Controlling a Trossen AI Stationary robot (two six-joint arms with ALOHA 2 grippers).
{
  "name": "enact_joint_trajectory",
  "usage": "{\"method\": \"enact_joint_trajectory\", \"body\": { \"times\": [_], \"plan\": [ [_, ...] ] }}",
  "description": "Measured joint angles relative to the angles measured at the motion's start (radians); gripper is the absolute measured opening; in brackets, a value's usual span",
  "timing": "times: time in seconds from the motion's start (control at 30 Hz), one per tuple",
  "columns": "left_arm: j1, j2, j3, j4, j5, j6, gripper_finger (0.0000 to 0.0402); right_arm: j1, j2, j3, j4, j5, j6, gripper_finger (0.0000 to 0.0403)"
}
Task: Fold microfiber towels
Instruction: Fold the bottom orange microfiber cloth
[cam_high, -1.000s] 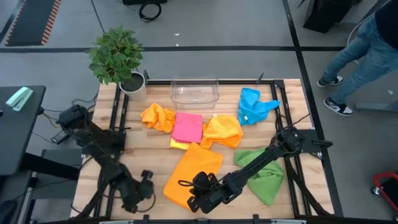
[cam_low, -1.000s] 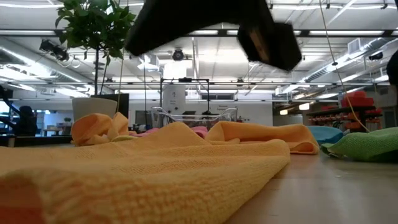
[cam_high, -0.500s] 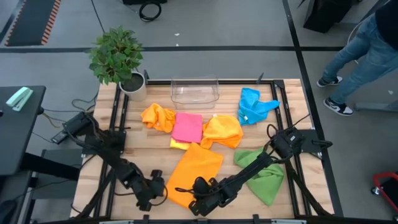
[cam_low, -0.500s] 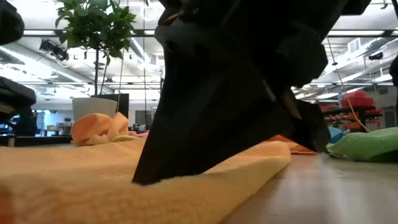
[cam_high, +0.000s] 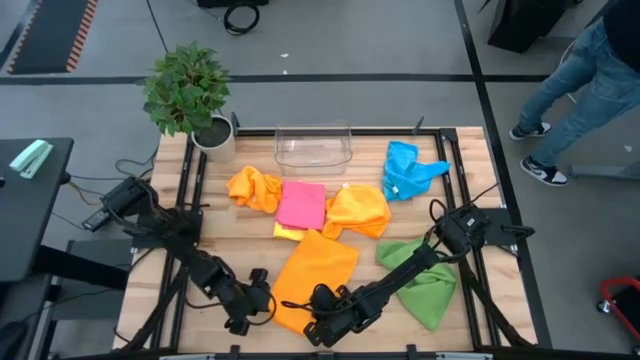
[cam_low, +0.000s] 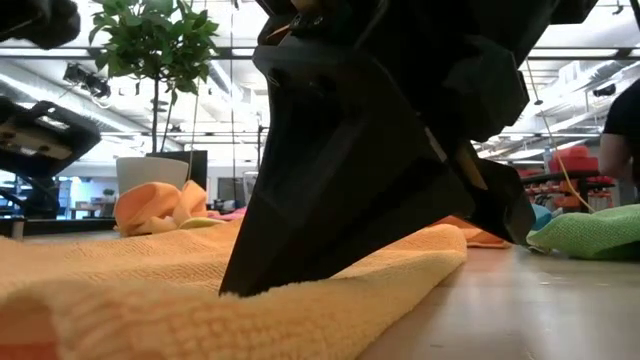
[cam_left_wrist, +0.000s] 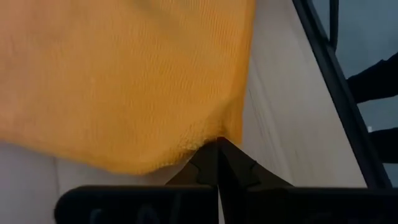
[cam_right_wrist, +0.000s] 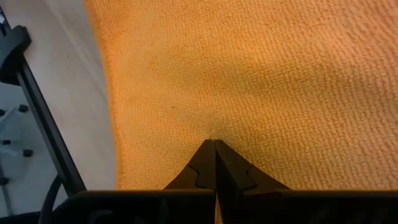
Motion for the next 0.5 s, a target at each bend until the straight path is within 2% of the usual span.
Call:
{"method": "enact_joint_trajectory", "body": {
  "times": [0.13,0.5],
  "plan": [
    [0.016,-0.004,0.016,0.0,0.0,0.051,0.0004,0.0,0.0,0.0,-0.001,-0.003,0.001,0.0003],
    [0.072,0.03,0.016,0.038,0.037,0.053,0.0003,0.0,0.001,0.0,-0.003,-0.003,0.001,0.0003]
  ]
}}
